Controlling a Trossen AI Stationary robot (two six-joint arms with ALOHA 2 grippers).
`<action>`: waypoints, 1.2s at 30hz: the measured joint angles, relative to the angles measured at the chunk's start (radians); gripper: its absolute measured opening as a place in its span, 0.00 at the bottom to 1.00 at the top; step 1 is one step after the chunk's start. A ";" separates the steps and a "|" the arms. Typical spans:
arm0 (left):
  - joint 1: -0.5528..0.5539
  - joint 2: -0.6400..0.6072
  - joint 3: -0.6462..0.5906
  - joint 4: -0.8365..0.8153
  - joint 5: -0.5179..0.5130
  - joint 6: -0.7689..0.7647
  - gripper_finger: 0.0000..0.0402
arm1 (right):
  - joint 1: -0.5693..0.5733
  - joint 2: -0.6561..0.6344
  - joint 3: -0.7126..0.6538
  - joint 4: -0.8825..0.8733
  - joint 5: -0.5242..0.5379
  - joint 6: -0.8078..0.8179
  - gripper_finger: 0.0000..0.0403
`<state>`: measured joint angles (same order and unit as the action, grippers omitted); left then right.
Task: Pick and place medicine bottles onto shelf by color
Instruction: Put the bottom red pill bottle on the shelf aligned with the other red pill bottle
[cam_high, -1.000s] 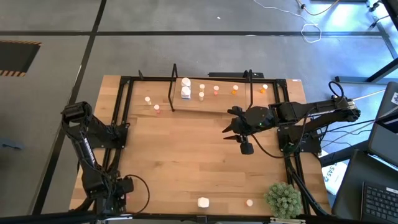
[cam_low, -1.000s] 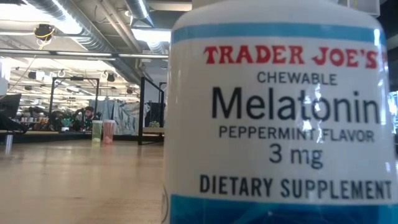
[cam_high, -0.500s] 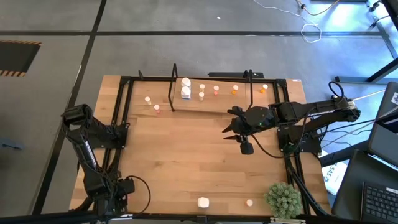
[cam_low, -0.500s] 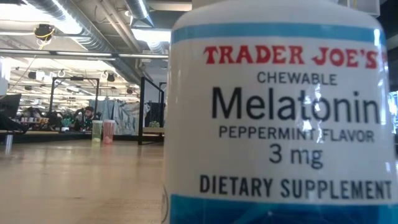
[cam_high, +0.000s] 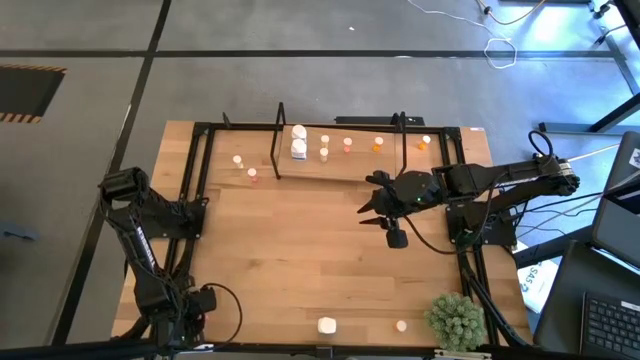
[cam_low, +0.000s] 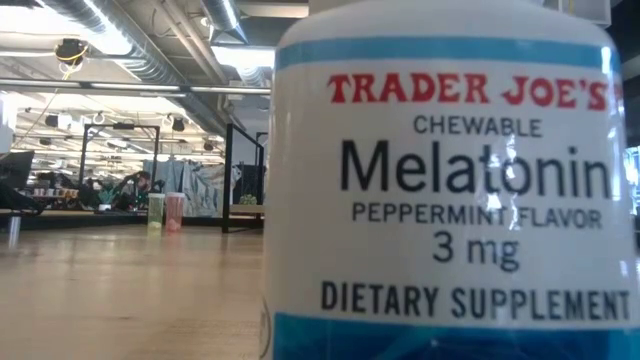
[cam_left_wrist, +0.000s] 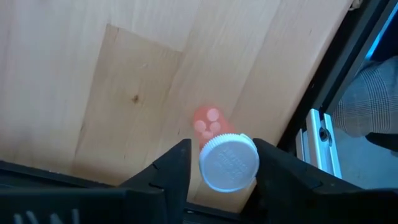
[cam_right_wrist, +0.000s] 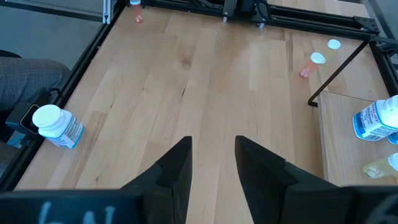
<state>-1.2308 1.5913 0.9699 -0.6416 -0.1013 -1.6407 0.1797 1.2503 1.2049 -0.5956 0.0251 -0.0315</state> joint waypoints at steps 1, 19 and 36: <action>0.000 0.000 0.000 0.000 -0.005 0.000 0.38 | 0.000 0.000 0.000 0.000 0.000 0.000 0.31; 0.028 0.000 0.004 -0.002 -0.012 -0.005 0.26 | 0.000 0.000 0.000 0.000 0.000 0.000 0.31; 0.305 -0.001 0.169 -0.095 -0.012 0.395 0.26 | 0.000 0.000 0.000 0.000 0.000 0.000 0.31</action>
<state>-0.9258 1.5906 1.1385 -0.7368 -0.1135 -1.2459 0.1799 1.2502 1.2049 -0.5955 0.0251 -0.0315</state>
